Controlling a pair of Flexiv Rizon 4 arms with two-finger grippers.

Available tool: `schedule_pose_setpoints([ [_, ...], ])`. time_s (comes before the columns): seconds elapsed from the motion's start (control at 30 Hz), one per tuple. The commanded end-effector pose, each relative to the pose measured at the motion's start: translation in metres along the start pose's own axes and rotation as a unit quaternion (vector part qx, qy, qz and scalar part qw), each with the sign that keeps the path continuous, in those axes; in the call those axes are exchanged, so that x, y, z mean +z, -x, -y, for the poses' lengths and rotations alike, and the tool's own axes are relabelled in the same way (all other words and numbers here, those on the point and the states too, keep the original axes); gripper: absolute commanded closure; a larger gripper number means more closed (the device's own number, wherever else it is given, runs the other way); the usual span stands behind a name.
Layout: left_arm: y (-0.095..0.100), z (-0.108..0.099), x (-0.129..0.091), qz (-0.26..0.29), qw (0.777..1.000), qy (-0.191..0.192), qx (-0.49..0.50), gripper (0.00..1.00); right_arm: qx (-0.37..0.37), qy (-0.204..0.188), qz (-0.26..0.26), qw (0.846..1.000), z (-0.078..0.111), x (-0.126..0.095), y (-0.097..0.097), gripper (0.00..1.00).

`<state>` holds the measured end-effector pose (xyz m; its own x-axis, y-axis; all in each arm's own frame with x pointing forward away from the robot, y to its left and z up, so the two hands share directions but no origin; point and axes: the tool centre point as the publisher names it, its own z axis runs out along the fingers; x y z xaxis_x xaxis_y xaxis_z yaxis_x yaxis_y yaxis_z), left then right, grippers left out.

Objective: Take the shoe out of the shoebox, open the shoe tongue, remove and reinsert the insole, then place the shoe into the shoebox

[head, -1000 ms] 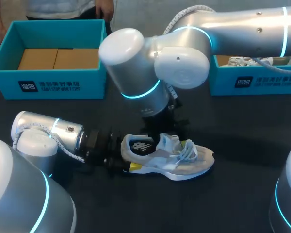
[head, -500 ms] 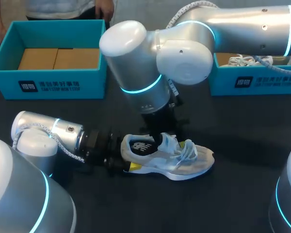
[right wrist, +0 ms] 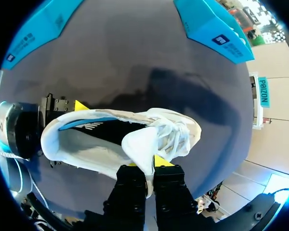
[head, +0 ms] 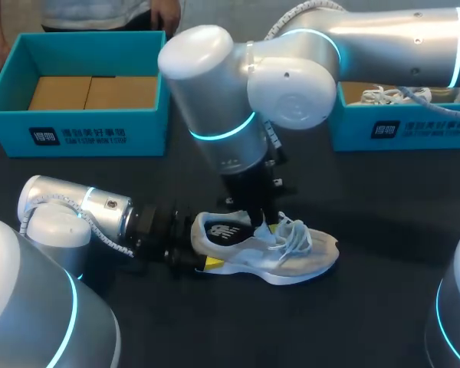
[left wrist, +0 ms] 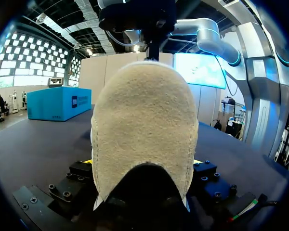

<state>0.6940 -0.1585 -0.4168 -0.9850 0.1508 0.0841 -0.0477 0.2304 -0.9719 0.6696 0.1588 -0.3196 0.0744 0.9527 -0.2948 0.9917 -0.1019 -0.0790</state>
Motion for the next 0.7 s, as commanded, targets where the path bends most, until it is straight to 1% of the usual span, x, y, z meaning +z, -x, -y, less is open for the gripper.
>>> schedule_pose_setpoints([
  [0.03,0.001,-0.002,0.001,0.001,1.000,0.001,-0.001,1.00,0.241,-0.008,-0.045,0.969,-0.003,0.004,0.024,1.00],
  [0.07,0.001,-0.002,0.001,0.001,1.000,0.001,-0.001,1.00,0.234,-0.011,-0.066,0.970,-0.005,0.005,0.029,1.00],
  [0.13,0.001,-0.002,0.001,0.001,1.000,0.001,-0.001,1.00,0.229,-0.017,-0.083,0.970,-0.008,0.007,0.040,1.00],
  [0.17,0.001,-0.002,0.001,0.001,1.000,0.001,-0.001,1.00,0.221,-0.018,-0.108,0.969,-0.010,0.009,0.046,1.00],
  [0.2,0.001,-0.002,0.001,0.001,1.000,0.001,-0.001,1.00,0.216,-0.020,-0.122,0.968,-0.011,0.010,0.051,1.00],
  [0.23,0.001,-0.002,0.001,0.001,1.000,0.001,-0.001,1.00,0.218,-0.025,-0.136,0.966,-0.013,0.012,0.058,1.00],
  [0.33,0.001,-0.002,0.001,0.001,1.000,0.001,-0.001,1.00,0.208,-0.030,-0.170,0.963,-0.016,0.015,0.072,1.00],
  [0.47,0.001,-0.002,0.001,0.001,1.000,0.001,-0.001,1.00,0.192,-0.034,-0.206,0.959,-0.018,0.019,0.082,1.00],
  [0.7,0.001,-0.002,0.001,0.001,1.000,0.001,-0.001,1.00,0.173,-0.044,-0.259,0.949,-0.022,0.030,0.092,1.00],
])
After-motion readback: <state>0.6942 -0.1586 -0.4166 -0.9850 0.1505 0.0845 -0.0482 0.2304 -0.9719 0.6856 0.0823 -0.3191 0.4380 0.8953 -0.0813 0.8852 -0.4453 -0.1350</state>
